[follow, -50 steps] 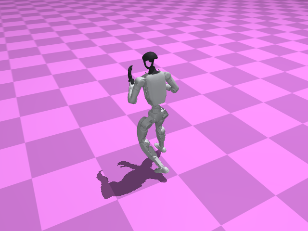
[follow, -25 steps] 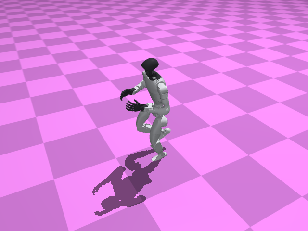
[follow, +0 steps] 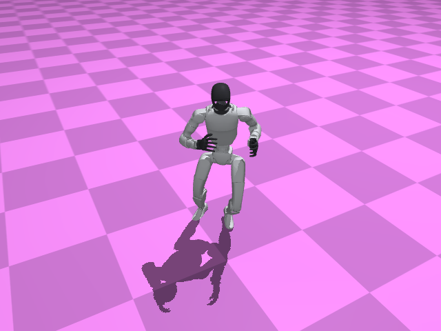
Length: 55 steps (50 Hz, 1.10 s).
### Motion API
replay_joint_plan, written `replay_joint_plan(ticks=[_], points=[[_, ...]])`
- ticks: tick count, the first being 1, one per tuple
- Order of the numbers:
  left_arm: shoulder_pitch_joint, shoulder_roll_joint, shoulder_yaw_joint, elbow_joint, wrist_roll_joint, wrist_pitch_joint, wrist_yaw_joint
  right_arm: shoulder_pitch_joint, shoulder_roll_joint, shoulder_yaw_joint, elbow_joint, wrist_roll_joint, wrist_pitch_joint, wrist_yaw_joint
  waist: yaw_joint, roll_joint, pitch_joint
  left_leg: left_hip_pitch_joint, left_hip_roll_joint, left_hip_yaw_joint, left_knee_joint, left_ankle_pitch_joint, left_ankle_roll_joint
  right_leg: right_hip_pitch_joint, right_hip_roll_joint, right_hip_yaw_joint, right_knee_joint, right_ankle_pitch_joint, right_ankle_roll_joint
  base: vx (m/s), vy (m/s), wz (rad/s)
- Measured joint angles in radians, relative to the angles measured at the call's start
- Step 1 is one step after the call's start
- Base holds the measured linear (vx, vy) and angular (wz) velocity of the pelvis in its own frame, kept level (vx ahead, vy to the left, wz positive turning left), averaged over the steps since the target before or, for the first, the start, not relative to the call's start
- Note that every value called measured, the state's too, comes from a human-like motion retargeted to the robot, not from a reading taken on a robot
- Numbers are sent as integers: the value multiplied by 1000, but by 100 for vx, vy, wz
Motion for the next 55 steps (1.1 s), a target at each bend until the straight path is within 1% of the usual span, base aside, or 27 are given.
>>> replay_joint_plan(ticks=[2, 5, 8, 10, 13, 15, 16, 18, 22, 25, 27, 28, 30, 32, 33, 35, 38, 40, 42, 44, 46, 48, 49, 50, 52, 53, 55], points=[[62, 45, 7, -26, -42, -11, -39, 6, 65, 10, -43, -49, -42, -46, 79, -43, -52, 40, 3, 94, -252, 46, -13, 82, 2, -43, -134, 118, 25, 79, 6, 102], [124, 74, 38, -42, -58, -19, -69, 58, 120, 43, -81, -42, -61, -25, 130, -78, -99, 151, -62, 156, -677, 161, -51, 196, 24, -58, -277, 349, 36, 83, 16, 143], [115, 34, 50, -73, -101, 6, -30, 135, 114, 66, -96, -12, -6, 43, 97, -29, -80, 261, -99, 58, -857, 240, -77, 241, 86, 27, -180, 459, -23, 81, 19, 190], [32, 29, 39, -53, -18, 55, -17, 180, 96, 68, -80, -4, 13, 63, 64, 3, -50, 331, -110, -22, -903, 244, -42, 210, 128, 98, -12, 403, -95, 71, 9, 209], [-226, 38, -66, 75, 88, 111, -19, 218, 111, 67, 24, 32, 33, 60, 38, -39, 11, 297, -150, -103, -717, 86, 67, 15, 65, 132, 393, 188, -130, 63, -4, 189], [-399, 57, -130, 155, 133, 129, -14, 253, 129, 51, 81, 49, 38, 50, 5, -64, 47, 271, -171, -155, -598, 1, 88, -102, 29, 142, 548, 72, -155, 69, -7, 178], [-466, 48, -156, 174, 170, 116, 6, 291, 139, 34, 73, 58, 24, 50, -23, -63, 49, 285, -174, -184, -594, -13, 71, -143, 29, 140, 556, 40, -156, 80, -5, 171], [-551, 36, -179, 172, 224, 93, 40, 383, 138, -4, 10, 108, -14, 69, -93, -42, 32, 347, -164, -239, -656, 6, 21, -198, 50, 128, 488, 5, -142, 91, -2, 151], [-543, -23, -183, 67, 148, 43, 93, 489, 47, -50, -145, 206, -47, 123, -248, 33, -45, 501, -113, -256, -860, 216, -64, -211, 136, 86, 37, 89, -46, 104, -4, 87], [-474, -51, -183, 5, 119, 38, 85, 442, -12, -30, -134, 151, -20, 129, -325, 37, -59, 583, -130, -239, -865, 410, -68, -170, 181, 138, -302, 209, 59, 110, -11, 22], [-423, -53, -174, -13, 125, 60, 43, 363, -26, 10, -77, 59, 11, 109, -344, 13, -48, 555, -163, -221, -683, 471, -37, -144, 184, 194, -393, 290, 78, 105, -13, -18], [-400, -52, -174, -12, 133, 71, 24, 321, -25, 34, -44, 20, 23, 93, -343, 2, -45, 500, -175, -206, -532, 468, -18, -141, 182, 216, -394, 323, 64, 98, -11, -37], [-367, -47, -173, 16, 148, 85, 13, 220, -14, 85, 34, -16, 32, 44, -322, 12, -33, 345, -152, -175, -189, 399, 8, -158, 200, 234, -304, 290, -25, 93, -9, -52], [-336, -45, -160, 68, 159, 93, 34, 99, -1, 121, 114, -19, 27, -5, -277, 41, 14, 221, -96, -161, 67, 292, 18, -173, 231, 236, -124, 138, -124, 93, -3, -57], [-307, -50, -151, 86, 161, 94, 42, 49, 2, 128, 139, -26, 25, -19, -250, 48, 40, 178, -77, -157, 143, 247, 21, -164, 235, 237, -53, 72, -148, 97, 1, -39], [-219, -68, -129, 92, 135, 81, 47, -15, 12, 121, 146, -38, 17, -50, -188, 42, 59, 104, -53, -145, 188, 188, 19, -114, 220, 237, 1, 4, -134, 102, 3, -18], [-48, -57, -111, 21, -9, 45, 22, 24, 69, 82, 41, -15, 6, -68, -66, -23, -3, 32, -31, -89, -22, 181, 10, -14, 161, 228, -89, 64, -46, 109, 2, 1], [16, -6, -108, -11, -94, 39, 13, 79, 116, 64, -28, 0, 11, -55, 13, -86, -50, 33, -26, -37, -305, 246, -1, 42, 120, 216, -164, 156, -6, 112, 3, 19], [29, 49, -104, -15, -112, 48, 21, 134, 152, 71, -59, 6, 13, -35, 66, -117, -75, 97, -36, -43, -664, 330, -40, 111, 109, 196, -218, 266, 13, 114, 7, 28], [11, 97, -98, -11, -94, 66, 26, 191, 175, 83, -73, 16, 7, -16, 100, -105, -69, 180, -25, -135, -950, 373, -88, 189, 134, 177, -217, 347, 0, 114, 11, 29], [-40, 127, -96, 1, -59, 93, 37, 233, 186, 95, -73, 17, 5, -11, 114, -70, -41, 231, 13, -244, -1061, 429, -114, 226, 167, 149, -107, 347, -66, 105, 11, 41], [-141, 146, -106, 37, -23, 124, 63, 238, 194, 103, -52, 17, 11, -19, 118, -56, 8, 238, 29, -309, -1018, 492, -109, 171, 151, 99, 146, 244, -171, 87, 5, 49], [-213, 152, -117, 70, -3, 138, 78, 223, 199, 104, -33, 24, 15, -23, 118, -73, 43, 204, 8, -317, -921, 469, -85, 104, 112, 84, 306, 167, -218, 72, -1, 57], [-293, 156, -131, 108, 18, 152, 94, 203, 204, 102, -12, 33, 20, -26, 118, -98, 82, 156, -24, -318, -798, 421, -54, 25, 62, 76, 470, 86, -260, 62, -4, 68], [-469, 152, -168, 207, 82, 175, 107, 154, 211, 90, 25, 46, 23, -33, 114, -120, 179, 13, -57, -303, -466, 249, -21, -155, 6, 93, 731, -45, -292, 58, -5, 62], [-537, 149, -183, 254, 123, 174, 104, 143, 211, 85, 31, 36, 13, -44, 115, -98, 211, -74, -29, -294, -284, 170, -59, -257, 0, 83, 830, -68, -265, 57, -4, 32], [-642, 139, -203, 316, 169, 182, 122, 109, 188, 101, 31, 7, 15, -74, 107, -65, 234, -199, 4, -280, -119, 95, -70, -500, -26, 65, 931, -103, -267, 51, -4, 10]])
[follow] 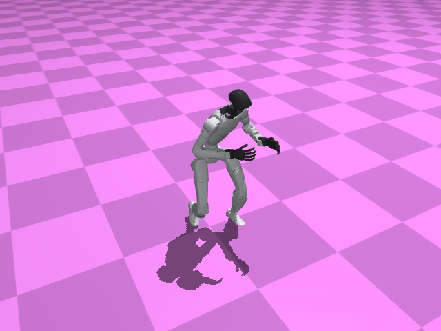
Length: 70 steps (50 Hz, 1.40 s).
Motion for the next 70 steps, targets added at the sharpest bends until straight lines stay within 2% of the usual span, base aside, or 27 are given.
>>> replay_joint_plan(ticks=[4, 7, 10, 12, 13, 15, 20, 22, 25, 27, 28, 30, 32, 35, 39, 42, 45, 47, 49, 52, 56, 58, 61, 63, 65, 67, 70], points=[[-62, 17, -6, -54, 0, -34, 57, -211, -178, 97, -86, -6, 19, 1, -87, 61, 0, -224, 3, 22, 85, -59, 44, -490, -63, -17, -176, 72, 57, 40, -4, 23], [6, 50, 22, -140, -27, -93, 67, -476, -361, 234, -146, -52, 26, 21, -148, 132, 0, -387, 38, 63, 160, -92, 20, -716, -75, -66, -554, 243, 183, 53, -9, 20], [173, 46, 53, -212, -26, -133, 58, -734, -493, 429, -165, -61, 8, -18, -212, 202, 0, -464, 30, 83, 248, -146, -7, -797, -77, -55, -887, 462, 303, 79, -15, 54], [294, 30, 78, -239, -46, -142, 59, -926, -515, 574, -141, -64, 8, -43, -223, 237, 0, -478, 65, 136, 323, -189, 23, -847, -55, -14, -904, 605, 300, 91, -19, -34], [354, 21, 92, -245, -60, -146, 58, -1018, -510, 631, -127, -76, 10, -54, -219, 258, 0, -476, 104, 168, 369, -211, 45, -884, -40, 0, -843, 624, 284, 93, -18, -136], [457, -2, 129, -237, -117, -146, 61, -1203, -452, 726, -89, -112, 30, -54, -195, 298, 0, -457, 200, 239, 446, -252, 113, -950, 29, 26, -738, 592, 238, 96, -12, -224], [657, -149, 115, -143, -200, -115, 16, -1314, -177, 623, -53, -275, 55, -90, -238, 388, 0, -269, 354, 372, 494, -265, 197, -964, 172, 22, -496, 379, 358, 107, 8, -254], [651, -191, 51, -79, -199, -92, 7, -1262, -103, 558, -83, -403, 146, -81, -278, 398, 0, -177, 292, 387, 418, -223, 203, -915, 210, 46, -487, 330, 356, 107, 35, -203], [587, -215, -24, 35, -175, -66, -30, -1176, -93, 440, -62, -591, 122, -124, -357, 432, 0, -118, 136, 274, 358, -140, 161, -807, 261, 83, -505, 254, 307, 103, 44, -146], [509, -203, -86, 109, -101, -46, -96, -1051, -163, 377, -101, -486, 68, -92, -401, 452, 0, -110, 65, 210, 388, -115, 138, -717, 248, 80, -502, 209, 272, 98, 39, -27], [467, -189, -113, 136, -55, -41, -125, -947, -188, 347, -138, -260, 17, -60, -418, 456, -1, -108, 53, 203, 410, -111, 140, -665, 232, 73, -508, 193, 259, 96, 36, 27], [404, -141, -131, 150, 95, -43, -172, -761, -280, 270, -143, -100, -36, -23, -439, 444, -14, -122, 52, 217, 445, -106, 160, -554, 197, 72, -541, 172, 242, 96, 34, 53], [379, -88, -128, 108, 165, -60, -162, -524, -336, 154, -123, -63, -59, -39, -442, 390, -31, -151, 37, 238, 432, -85, 144, -422, 145, 93, -587, 156, 249, 99, 32, 79], [367, -74, -93, 27, 74, -87, -115, -174, -369, -7, -76, -86, -53, -55, -426, 314, -85, -247, -14, 246, 253, -19, 123, -215, 72, 105, -791, 228, 236, 99, 31, 95], [328, -74, -71, -45, 27, -105, -112, 191, -327, -180, 6, -103, -40, -11, -390, 200, -138, -234, -49, 329, -245, 106, 68, -16, -35, 85, -885, 410, 253, 106, 28, 74], [285, -69, -87, -77, 2, -110, -106, 342, -246, -199, 92, -95, -34, -24, -323, 141, -145, -107, -48, 315, -674, 224, -14, 105, -42, 103, -811, 491, 225, 116, 30, -75], [223, -65, -134, -79, -38, -95, -92, 416, -156, -159, 182, -85, -20, -57, -244, 89, -182, -38, -43, 196, -767, 380, -39, 117, -16, 191, -566, 501, 140, 116, 39, -83], [143, -66, -166, -64, -84, -82, -78, 416, -105, -137, 224, -61, -6, -65, -237, 21, -219, -84, -91, 192, -526, 302, 43, 60, -12, 285, -353, 429, 123, 109, 41, 29], [58, -80, -183, -49, -110, -81, -72, 395, -80, -138, 227, -22, -4, -63, -234, -13, -216, -92, -109, 216, -267, 142, 89, 27, 9, 331, -187, 310, 120, 105, 40, 33], [-41, -117, -180, -56, -103, -97, -69, 351, -96, -167, 162, -11, -10, -36, -240, -6, -196, 17, -117, 231, -154, 8, 74, -23, 42, 301, -120, 181, 86, 98, 38, 5], [-147, -139, -133, -127, -50, -128, -41, 284, -161, -209, -19, -25, -24, 26, -320, 46, -192, 228, -143, 201, -302, 43, 40, -44, 110, 198, -422, 159, 81, 92, 35, 31], [-165, -145, -99, -169, -42, -142, -32, 257, -197, -225, -93, -21, -34, 43, -368, 76, -206, 335, -160, 167, -414, 110, 15, -5, 157, 153, -718, 234, 133, 97, 31, 56], [-118, -167, -63, -223, -69, -162, -30, 234, -241, -235, -150, -23, -36, 54, -451, 87, -229, 518, -214, 98, -564, 236, -20, 113, 199, 125, -1173, 350, 277, 108, 24, 90], [-59, -191, -50, -251, -82, -159, -46, 230, -262, -240, -173, -31, -23, 59, -493, 78, -238, 621, -247, 49, -591, 323, -32, 190, 213, 125, -1341, 391, 348, 114, 14, 99], [9, -216, -39, -268, -82, -140, -85, 233, -265, -247, -192, -25, -9, 76, -508, 60, -258, 637, -277, 17, -477, 391, -32, 253, 217, 155, -1384, 429, 358, 110, 8, 86], [66, -229, -18, -257, -76, -123, -134, 199, -251, -257, -178, 48, -22, 108, -505, 53, -291, 530, -296, 18, -212, 428, -39, 254, 202, 179, -1289, 428, 303, 102, 10, 78], [154, -224, 26, -201, -112, -102, -140, 61, -206, -243, -54, 174, -27, 132, -475, 102, -293, 338, -215, 42, 198, 357, -30, 199, 234, 161, -1003, 252, 108, 97, 8, 43]])
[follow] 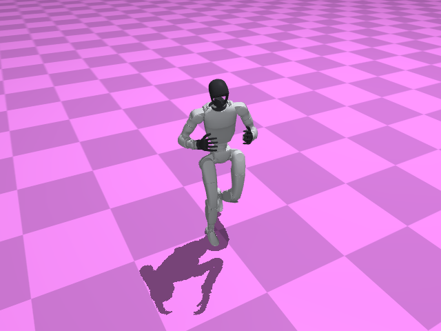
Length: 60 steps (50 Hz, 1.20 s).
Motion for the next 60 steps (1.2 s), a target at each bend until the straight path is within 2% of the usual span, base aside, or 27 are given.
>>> replay_joint_plan(ticks=[2, 5, 8, 10, 12, 13, 15, 17, 20, 22, 24, 26, 30, 32, 33, 35, 37, 40, 42, 45, 48, 50, 52, 53, 55, 58, 60], points=[[102, 6, 1, 11, -16, 0, -2, -80, 17, -13, 76, 16, 4, -50, 27, -2, 26, -56, 49, 27, 125, -106, 25, 10, -25, -28, 192, -147, -6, 99, 9, 52], [285, 40, 15, -55, -51, -30, -15, -151, 33, -6, 46, -10, -3, -61, 95, -13, 38, -131, 118, 76, 96, -218, 92, 129, -53, -49, 172, -208, 43, 99, 6, 39], [465, 138, 47, -149, -151, -59, -60, -108, 74, 10, -86, 77, -13, 15, 239, -85, -9, -116, 145, 188, -258, -256, 115, 248, -91, -31, 15, -121, 138, 103, 5, -26], [544, 201, 73, -172, -191, -57, -74, -58, 112, 45, -131, 111, -9, 38, 321, -130, -46, -46, 135, 248, -633, -198, 90, 312, -106, -13, -79, -18, 180, 103, 10, -47], [574, 239, 94, -172, -176, -45, -82, -7, 140, 97, -137, 99, -15, 22, 374, -118, -56, 51, 144, 219, -952, -117, 30, 383, -69, 5, -120, 92, 166, 102, 18, -46], [566, 248, 85, -160, -157, -42, -94, 11, 148, 122, -125, 39, -37, -35, 392, -104, -55, 85, 160, 175, -1031, -98, 3, 413, -41, 13, -111, 137, 146, 99, 22, -28], [525, 245, 72, -145, -97, -14, -77, 57, 158, 175, -115, 53, -16, 16, 404, -68, -43, 142, 181, 94, -1104, -35, -10, 404, -5, 20, 29, 172, 68, 92, 25, -12], [412, 231, 23, -106, -47, 16, -21, 85, 167, 204, -82, 17, 9, -6, 399, -76, -22, 152, 163, 57, -1033, -43, 36, 302, -38, -14, 294, 97, -8, 82, 24, 14], [150, 211, -80, -9, -14, 44, 53, 103, 196, 219, 6, -60, 33, -88, 371, -145, 50, 106, 91, 49, -761, -230, 130, 141, -149, -54, 623, -84, -65, 76, 18, 56], [-45, 182, -117, 46, 28, 49, 96, 113, 215, 198, 39, -82, 40, -152, 339, -163, 106, 94, 75, 42, -622, -335, 135, 53, -160, -52, 698, -155, -72, 81, 14, 60], [-175, 140, -113, 61, 73, 35, 134, 156, 216, 165, 22, -91, 29, -203, 290, -151, 117, 142, 81, 33, -616, -372, 102, 0, -138, -72, 636, -168, -52, 91, 15, 36], [-229, 102, -81, 46, 97, 10, 161, 212, 186, 120, -24, -85, 5, -212, 217, -120, 85, 217, 98, 27, -702, -341, 59, -12, -113, -129, 446, -138, -2, 100, 15, 23], [-197, 44, -31, 1, 50, -44, 184, 307, 96, 21, -74, -33, -30, -146, 64, -71, -1, 380, 92, 14, -905, -134, 11, 85, -67, -239, -136, 55, 167, 111, 8, 27], [-132, 40, -14, -19, 19, -45, 165, 329, 76, -11, -61, -50, -11, -119, 23, -79, -14, 442, 64, 3, -914, -2, 20, 154, -47, -170, -309, 122, 230, 115, -2, 8], [-93, 46, -5, -28, 13, -40, 148, 329, 73, -19, -49, -75, 4, -108, 16, -88, -14, 449, 48, 4, -872, 52, 29, 186, -43, -119, -349, 139, 238, 111, -3, -19], [1, 58, 13, -43, 10, -5, 99, 307, 74, -10, -17, -102, 52, -67, 21, -106, -17, 375, 21, 26, -649, 100, 48, 232, -49, -39, -360, 157, 220, 105, -2, -39], [111, 74, 32, -43, 16, 2, 78, 233, 78, 21, 32, -151, 50, -114, 49, -96, -10, 230, 41, 66, -333, 41, 53, 243, -43, -15, -286, 116, 164, 97, 3, -64], [297, 91, 85, -33, -15, -2, 100, 45, 98, 105, 113, -116, 28, -192, 120, -33, 71, 50, 136, 91, 44, -141, 74, 227, 18, 15, -55, -81, 11, 94, 9, -103], [443, 96, 120, -39, -53, -12, 96, -79, 117, 120, 107, -132, 24, -202, 182, -16, 114, -40, 177, 92, 137, -234, 94, 231, 34, 42, 73, -188, -15, 97, 14, -94], [650, 139, 165, -84, -99, -32, 53, -208, 163, 81, 28, -189, 21, -189, 280, -41, 80, -146, 210, 121, 41, -290, 112, 307, 7, 62, 38, -195, 85, 108, 15, -36], [760, 243, 205, -121, -104, -50, 13, -226, 210, 67, -61, -196, 16, -178, 376, -112, -5, -137, 196, 193, -368, -248, 116, 399, -39, 63, -93, -56, 164, 117, 16, 1], [769, 287, 229, -123, -95, -43, -2, -200, 224, 101, -103, -177, 13, -169, 425, -138, -20, -37, 156, 204, -751, -180, 81, 460, -47, 77, -128, 72, 168, 118, 24, -16], [733, 286, 238, -113, -55, -16, -7, -143, 206, 146, -129, -140, 3, -128, 445, -98, -3, 73, 157, 158, -1006, -101, 22, 492, 0, 92, -48, 174, 108, 115, 30, -14], [698, 277, 233, -102, -23, 1, -5, -109, 187, 161, -135, -120, 1, -95, 443, -73, 9, 115, 165, 134, -1066, -57, 5, 481, 23, 85, 44, 191, 64, 108, 32, 9], [575, 257, 192, -48, 48, 34, 23, -52, 151, 187, -110, -94, 3, -48, 431, -56, 24, 140, 160, 103, -1069, -1, 25, 372, 14, 30, 319, 130, -20, 99, 31, 37], [262, 215, 62, 140, 97, 61, 88, 8, 133, 227, 67, -120, 29, -76, 370, -110, 77, 74, 78, 80, -824, -159, 137, 156, -114, -27, 643, -43, -74, 93, 27, 94], [85, 187, -9, 242, 124, 56, 109, 65, 139, 221, 191, -185, 51, -96, 309, -121, 111, 68, 52, 57, -692, -272, 149, 65, -138, -29, 681, -104, -62, 100, 21, 106]])
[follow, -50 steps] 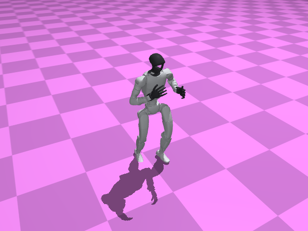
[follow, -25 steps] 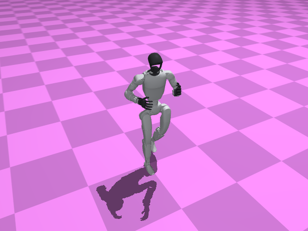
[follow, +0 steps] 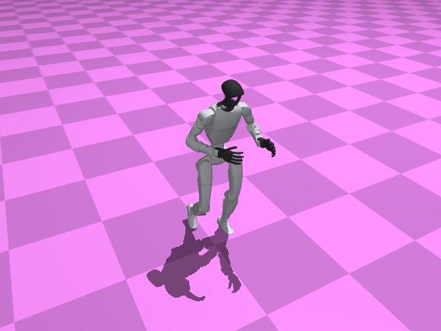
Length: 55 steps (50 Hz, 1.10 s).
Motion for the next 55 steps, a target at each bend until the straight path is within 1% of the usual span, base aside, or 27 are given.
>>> replay_joint_plan(ticks=[3, 7, 9, 10, 12, 15, 17, 18, 20, 23, 25, 27, 28, 30, 32, 33, 35, 37, 38, 40, 42, 43, 45, 47, 50, 52, 55], points=[[-122, -19, -25, -34, 1, -70, 28, 171, -27, -116, -46, -22, -54, 20, -122, 51, -12, 108, 20, -31, -32, -29, -68, -33, 20, -53, -249, 24, 79, 112, 19, 69], [-68, -45, -8, -232, -87, -134, 9, 385, -136, -269, -219, 102, -82, 82, -302, 97, -69, 264, 21, -56, -139, 106, -125, 36, 55, -89, -844, 219, 262, 123, 11, 37], [2, -61, -9, -287, -113, -133, -30, 440, -174, -311, -227, 97, -61, 104, -351, 96, -84, 316, 31, -55, -93, 184, -150, 70, 105, -6, -1035, 286, 312, 128, -15, -15], [35, -69, -10, -304, -129, -127, -55, 456, -191, -330, -220, 92, -47, 116, -365, 99, -82, 333, 47, -51, -38, 210, -162, 87, 139, 49, -1091, 292, 312, 125, -14, -26], [93, -94, -9, -309, -143, -100, -109, 448, -209, -349, -186, 63, -20, 133, -385, 100, -72, 282, 53, -21, 198, 198, -139, 111, 135, 127, -1116, 296, 312, 116, 5, -16], [153, -126, 4, -281, -126, -76, -141, 348, -224, -313, -99, 17, -6, 98, -401, 85, -59, 101, 54, 84, 608, 92, -46, 91, 23, 108, -1020, 345, 298, 96, 33, -12], [168, -129, 13, -231, -143, -62, -107, 197, -211, -243, 10, 11, -12, 33, -371, 103, 22, -21, 166, 100, 860, 3, -79, 0, 63, 86, -693, 170, 207, 85, 21, -73], [158, -134, 11, -197, -161, -58, -53, 100, -199, -201, 80, -14, -3, -5, -356, 94, 72, -83, 202, 88, 953, -36, -102, -40, 72, 90, -535, 76, 191, 79, 15, -66], [127, -121, 6, -157, -206, -69, -68, -72, -160, -126, 194, -80, 12, -47, -327, 53, 159, -216, 259, 40, 1059, -93, -136, -64, 77, 95, -353, -47, 191, 76, 12, -37], [115, 0, 0, -187, -176, -73, -60, -79, -99, -100, 134, -78, -8, -107, -231, -37, 182, -423, 387, -39, 999, -107, -184, -57, 95, 68, -280, -98, 207, 76, 5, -24], [73, 122, -17, -231, -157, -63, -107, -14, -79, -109, 14, -64, -27, -83, -176, -120, 182, -562, 451, -84, 825, -73, -161, -51, 95, 24, -308, -112, 174, 68, 5, 18], [0, 238, -59, -251, -158, -67, -137, 89, -100, -131, -107, -81, -50, -37, -133, -218, 182, -657, 488, -91, 583, -10, -174, -66, 68, -19, -297, -121, 188, 71, 11, 71], [-68, 280, -98, -250, -179, -60, -141, 126, -117, -139, -148, -101, -44, -14, -143, -261, 182, -685, 449, -107, 378, 62, -157, -76, 43, -59, -328, -129, 169, 65, 15, 113], [-179, 341, -167, -244, -191, -52, -134, 249, -155, -157, -208, -115, -54, -3, -116, -311, 182, -679, 411, -164, 20, 245, -176, -116, 10, -139, -290, -127, 131, 72, 24, 59], [-274, 367, -212, -233, -170, -37, -132, 390, -181, -181, -226, -107, -61, -2, -52, -325, 182, -694, 400, -250, -121, 432, -195, -221, -40, -221, -118, -89, 50, 79, 37, -33], [-318, 374, -221, -229, -162, -33, -133, 446, -181, -191, -221, -103, -62, -3, -29, -339, 182, -739, 380, -278, -90, 480, -188, -297, -98, -261, 2, -57, 2, 79, 44, -18], [-358, 380, -201, -226, -143, -34, -137, 552, -163, -211, -214, -105, -64, -13, -14, -367, 182, -916, 324, -276, 226, 380, -208, -447, -265, -316, 280, -1, -36, 84, 46, 35], [-378, 369, -165, -226, -139, -39, -102, 573, -121, -194, -203, -153, -43, -53, -38, -375, 182, -1036, 266, -251, 397, 289, -232, -607, -333, -292, 443, -6, -8, 75, 37, 127], [-414, 358, -160, -220, -130, -48, -76, 526, -91, -171, -191, -194, -22, -75, -75, -375, 182, -1082, 214, -248, 383, 294, -209, -714, -335, -273, 474, -18, -3, 62, 25, 187], [-440, 313, -145, -209, -99, -40, -55, 435, -40, -127, -182, -257, 0, -137, -90, -334, 182, -1156, 164, -250, 403, 280, -232, -881, -279, -248, 478, -11, 46, 59, 14, 162], [-458, 254, -142, -195, -114, -72, -54, 224, -25, -64, -170, -322, 20, -135, -95, -293, 182, -1196, 139, -251, 332, 310, -230, -1042, -184, -236, 338, 51, 91, 54, 6, 87], [-419, 207, -128, -214, -222, -81, -79, 123, 0, -21, -162, -350, 40, -148, -87, -278, 182, -1195, 136, -247, 315, 308, -226, -1088, -128, -225, 239, 83, 106, 57, 3, 66], [-296, 157, -65, -246, -286, -73, -94, 0, 5, -20, -181, -360, 18, -176, -82, -204, 182, -1169, 111, -256, 307, 293, -239, -1090, -62, -258, 0, 138, 151, 61, 0, 79], [-131, 152, -14, -254, -109, -81, -18, -90, 32, 19, -177, -378, 0, -205, -93, -194, 182, -1108, 109, -191, 307, 264, -247, -1021, -34, -335, -295, 206, 190, 69, -5, 83], [92, 60, 26, -256, -99, -113, -93, -146, 74, 74, -166, -391, 14, -153, -168, -195, 182, -994, 43, -77, 319, 249, -249, -858, -53, -484, -679, 321, 248, 74, -11, 121], [241, 29, 90, -287, -138, -105, -118, -119, 78, 59, -195, -344, 7, -127, -152, -201, 182, -945, 35, -32, 460, 226, -251, -779, -51, -479, -684, 307, 219, 76, -16, -42], [368, 24, 166, -307, -224, -82, -141, -116, 54, 21, -219, -265, -3, -102, -63, -182, 182, -907, 62, 16, 740, 297, -276, -747, -72, -350, -400, 133, 79, 81, -1, -154]])
